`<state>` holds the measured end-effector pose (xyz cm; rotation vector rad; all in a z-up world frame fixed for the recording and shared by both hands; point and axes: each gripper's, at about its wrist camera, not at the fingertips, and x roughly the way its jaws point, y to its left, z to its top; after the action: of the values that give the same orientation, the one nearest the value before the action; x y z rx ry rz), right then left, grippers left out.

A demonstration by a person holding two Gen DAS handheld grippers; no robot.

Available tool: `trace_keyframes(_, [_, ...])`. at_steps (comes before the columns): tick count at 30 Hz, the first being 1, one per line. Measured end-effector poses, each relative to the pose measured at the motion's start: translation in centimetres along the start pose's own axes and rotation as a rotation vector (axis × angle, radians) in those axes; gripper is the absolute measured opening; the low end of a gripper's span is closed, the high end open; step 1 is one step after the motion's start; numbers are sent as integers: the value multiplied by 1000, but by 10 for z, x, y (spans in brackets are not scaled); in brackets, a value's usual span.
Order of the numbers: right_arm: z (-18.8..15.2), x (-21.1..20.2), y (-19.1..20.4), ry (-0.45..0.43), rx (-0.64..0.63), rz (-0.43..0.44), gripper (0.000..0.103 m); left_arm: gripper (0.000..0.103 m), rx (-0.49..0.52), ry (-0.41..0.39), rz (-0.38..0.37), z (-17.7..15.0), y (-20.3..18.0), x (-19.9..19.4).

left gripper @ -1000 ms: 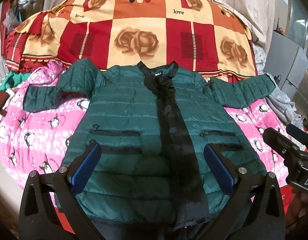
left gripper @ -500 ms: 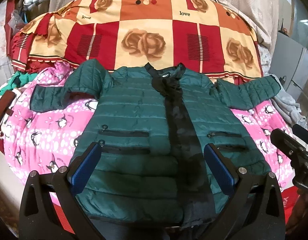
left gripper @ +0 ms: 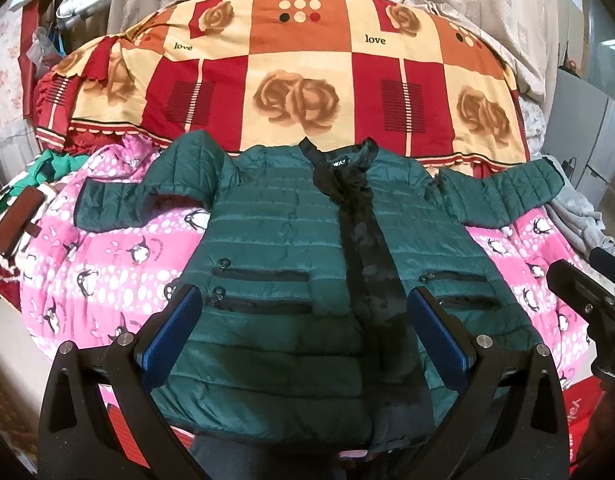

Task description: Fold large clothes

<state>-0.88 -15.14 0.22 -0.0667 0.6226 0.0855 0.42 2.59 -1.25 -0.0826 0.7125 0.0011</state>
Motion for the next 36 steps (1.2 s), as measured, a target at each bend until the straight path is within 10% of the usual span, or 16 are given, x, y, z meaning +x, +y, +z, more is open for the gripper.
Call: trace_keyframes(36, [4,-4,7,-1,-6,7,102,103,-1,-2,7,2,1,-2])
